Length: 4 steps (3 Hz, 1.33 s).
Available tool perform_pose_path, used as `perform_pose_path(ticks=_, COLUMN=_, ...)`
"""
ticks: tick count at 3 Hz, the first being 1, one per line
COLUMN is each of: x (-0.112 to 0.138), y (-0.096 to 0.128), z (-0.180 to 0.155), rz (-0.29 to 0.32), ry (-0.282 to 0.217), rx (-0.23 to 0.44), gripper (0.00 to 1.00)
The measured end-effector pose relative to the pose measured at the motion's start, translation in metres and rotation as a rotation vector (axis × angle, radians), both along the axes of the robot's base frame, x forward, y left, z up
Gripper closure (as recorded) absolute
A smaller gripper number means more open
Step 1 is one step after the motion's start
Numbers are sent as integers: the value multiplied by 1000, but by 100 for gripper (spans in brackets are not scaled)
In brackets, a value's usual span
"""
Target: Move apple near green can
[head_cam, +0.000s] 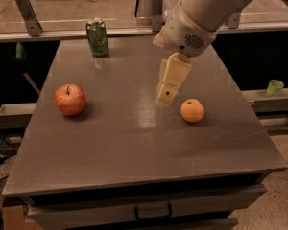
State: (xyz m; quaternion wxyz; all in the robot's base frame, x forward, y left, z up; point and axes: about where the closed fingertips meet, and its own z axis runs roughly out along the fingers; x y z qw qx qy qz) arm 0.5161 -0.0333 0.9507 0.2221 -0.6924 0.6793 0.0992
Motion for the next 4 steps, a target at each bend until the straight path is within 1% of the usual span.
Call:
perform_pose_path(ticks=1, x=11, y=15, z=-3, rz=8, ry=-6, rx=68, gripper=0)
perform_pose_path(ticks=2, x=35, y=63, z=-18, rz=65, ry=-7, rx=195, gripper=0)
perform_pose_path(ticks=3, x=49, y=122, z=-40, rz=149, ry=5, rx=308, gripper=0)
perform_pose_path(ticks=4, x=53, y=171, z=-61, rz=211, ry=31, rx=379, gripper=0)
